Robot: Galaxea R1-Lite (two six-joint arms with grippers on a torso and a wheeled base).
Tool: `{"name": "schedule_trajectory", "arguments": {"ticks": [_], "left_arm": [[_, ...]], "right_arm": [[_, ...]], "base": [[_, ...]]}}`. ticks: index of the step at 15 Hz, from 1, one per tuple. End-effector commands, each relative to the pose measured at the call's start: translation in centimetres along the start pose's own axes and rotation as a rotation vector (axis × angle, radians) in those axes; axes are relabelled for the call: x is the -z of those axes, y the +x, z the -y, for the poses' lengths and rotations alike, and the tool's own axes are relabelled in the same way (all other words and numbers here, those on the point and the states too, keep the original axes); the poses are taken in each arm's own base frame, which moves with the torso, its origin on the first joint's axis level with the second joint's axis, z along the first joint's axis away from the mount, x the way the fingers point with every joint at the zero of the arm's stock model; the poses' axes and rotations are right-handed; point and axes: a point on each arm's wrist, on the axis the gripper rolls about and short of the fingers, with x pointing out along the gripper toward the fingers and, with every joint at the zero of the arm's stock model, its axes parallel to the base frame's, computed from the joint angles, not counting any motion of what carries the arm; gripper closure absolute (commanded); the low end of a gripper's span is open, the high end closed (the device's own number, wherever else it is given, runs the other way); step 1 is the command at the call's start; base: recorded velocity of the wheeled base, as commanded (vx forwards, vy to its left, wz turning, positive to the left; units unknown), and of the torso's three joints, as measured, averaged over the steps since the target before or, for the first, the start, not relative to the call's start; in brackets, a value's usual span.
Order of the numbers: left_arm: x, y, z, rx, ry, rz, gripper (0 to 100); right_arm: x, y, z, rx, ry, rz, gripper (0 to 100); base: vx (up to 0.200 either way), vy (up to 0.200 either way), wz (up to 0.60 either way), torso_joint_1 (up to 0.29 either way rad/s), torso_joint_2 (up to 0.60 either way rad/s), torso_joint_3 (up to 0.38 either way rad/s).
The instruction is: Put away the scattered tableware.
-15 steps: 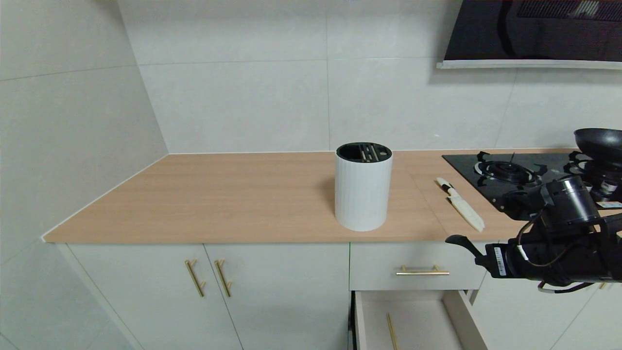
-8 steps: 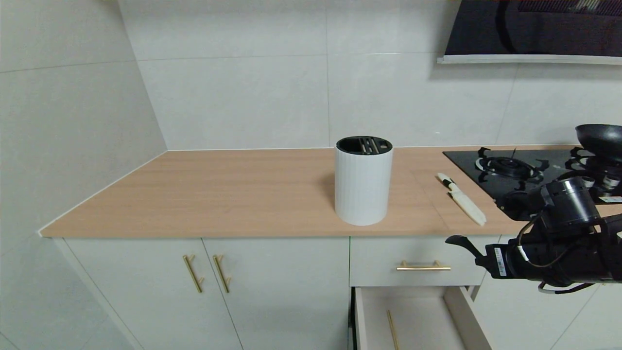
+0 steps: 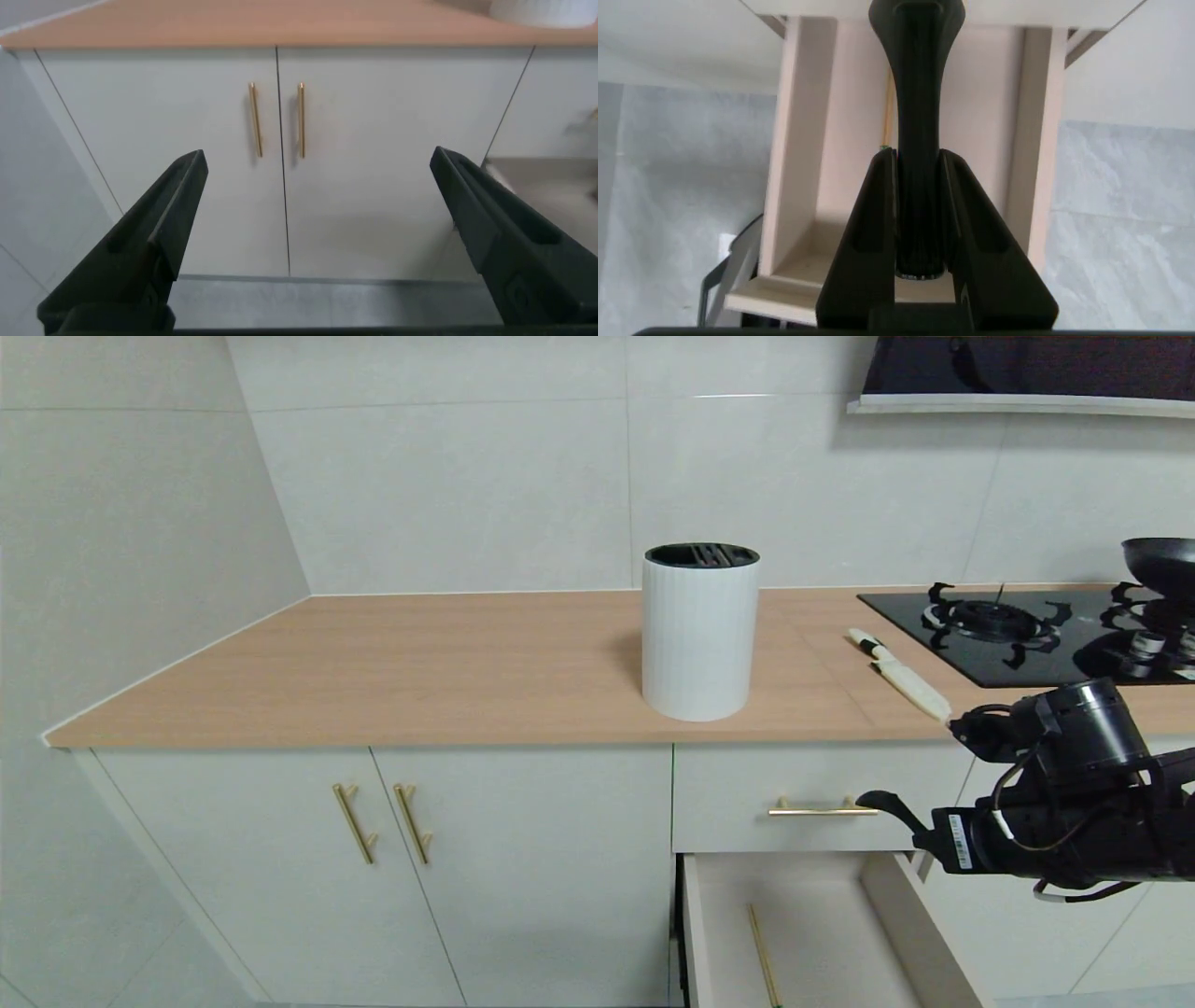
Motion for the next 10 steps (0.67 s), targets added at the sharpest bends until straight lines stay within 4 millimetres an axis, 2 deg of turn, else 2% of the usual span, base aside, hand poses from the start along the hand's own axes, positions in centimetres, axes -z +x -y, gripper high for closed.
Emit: {"name": "schedule_trajectory", "arguments": {"ticks": [1,10], "left_arm": [[0.00,0.00,0.00,-0.001,0.000,0.001,0],[0.00,0.00,0.00,-0.001,0.000,0.001,0]], "right_arm": [[0.04,0.17,-0.01,0.001,0.000,-0.006,100],[0.17,0.52,0.02,0.004,-0.002,-0.017,100]], "base": [[0.000,0.000,0.00,-0.193,0.50,0.290],[0.000,0.000,0.00,-0.168,0.47,0.295]]}}
